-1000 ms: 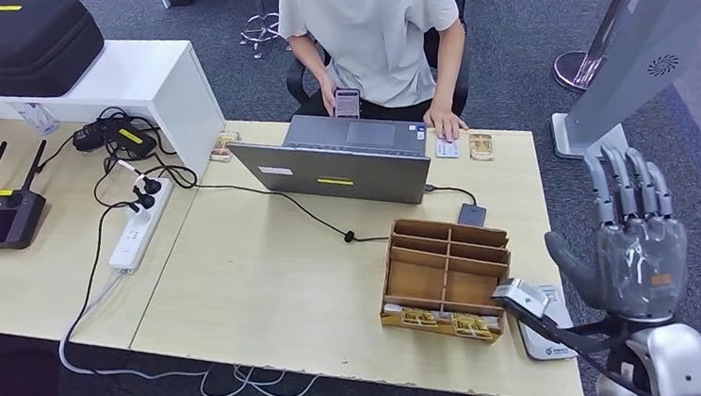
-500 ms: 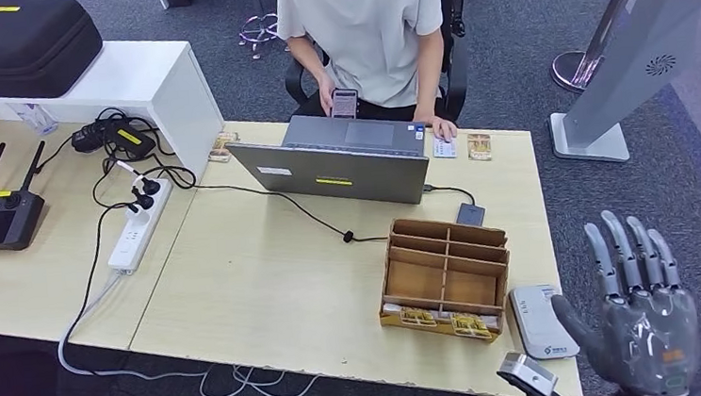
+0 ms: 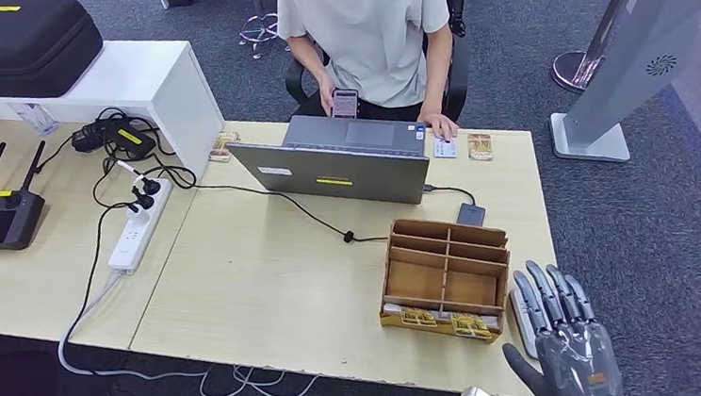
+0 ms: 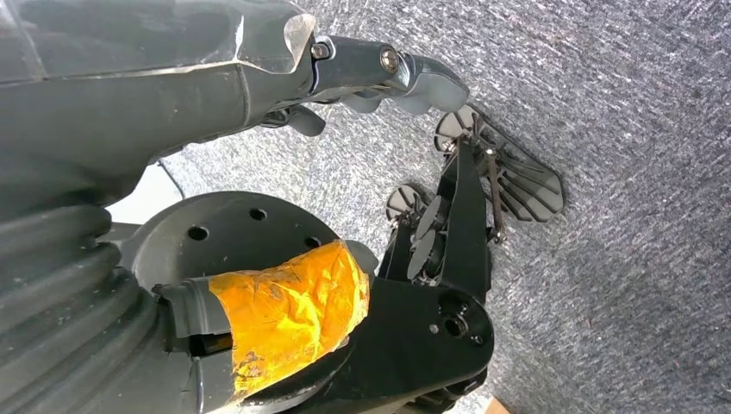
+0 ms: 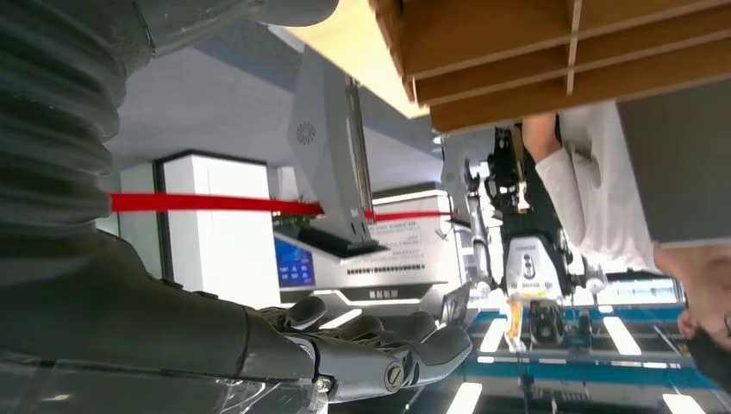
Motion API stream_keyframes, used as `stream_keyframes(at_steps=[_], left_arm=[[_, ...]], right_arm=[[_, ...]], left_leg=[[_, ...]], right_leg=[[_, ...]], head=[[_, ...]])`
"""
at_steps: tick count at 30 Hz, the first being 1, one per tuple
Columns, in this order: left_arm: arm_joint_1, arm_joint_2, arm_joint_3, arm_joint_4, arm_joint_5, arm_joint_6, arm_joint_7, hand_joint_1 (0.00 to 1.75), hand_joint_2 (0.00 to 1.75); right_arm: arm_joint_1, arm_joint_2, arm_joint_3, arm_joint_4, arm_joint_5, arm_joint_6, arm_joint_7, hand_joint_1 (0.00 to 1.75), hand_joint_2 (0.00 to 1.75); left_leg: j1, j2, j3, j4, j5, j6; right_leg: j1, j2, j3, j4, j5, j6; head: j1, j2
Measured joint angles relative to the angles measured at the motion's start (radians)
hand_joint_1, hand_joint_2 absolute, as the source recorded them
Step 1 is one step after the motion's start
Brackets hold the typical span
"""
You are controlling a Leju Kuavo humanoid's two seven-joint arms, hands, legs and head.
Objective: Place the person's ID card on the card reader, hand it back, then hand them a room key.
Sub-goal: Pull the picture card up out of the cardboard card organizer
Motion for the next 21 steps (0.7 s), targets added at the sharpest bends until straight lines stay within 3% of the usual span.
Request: stream_keyframes(at_steps=[21], left_arm=[[-0.004, -0.003, 0.024, 0.0, -0.002, 0.001, 0.0, 0.0, 1.75]], right_arm=[[-0.002, 0.0, 0.073, 0.072, -0.029, 0.001, 0.028, 0.0, 1.75]], left_leg=[[0.0, 0.0, 0.0, 0.0, 0.0, 0.0]], right_leg=[[0.0, 0.0, 0.0, 0.0, 0.0, 0.0]], head=[[0.0, 0.0]])
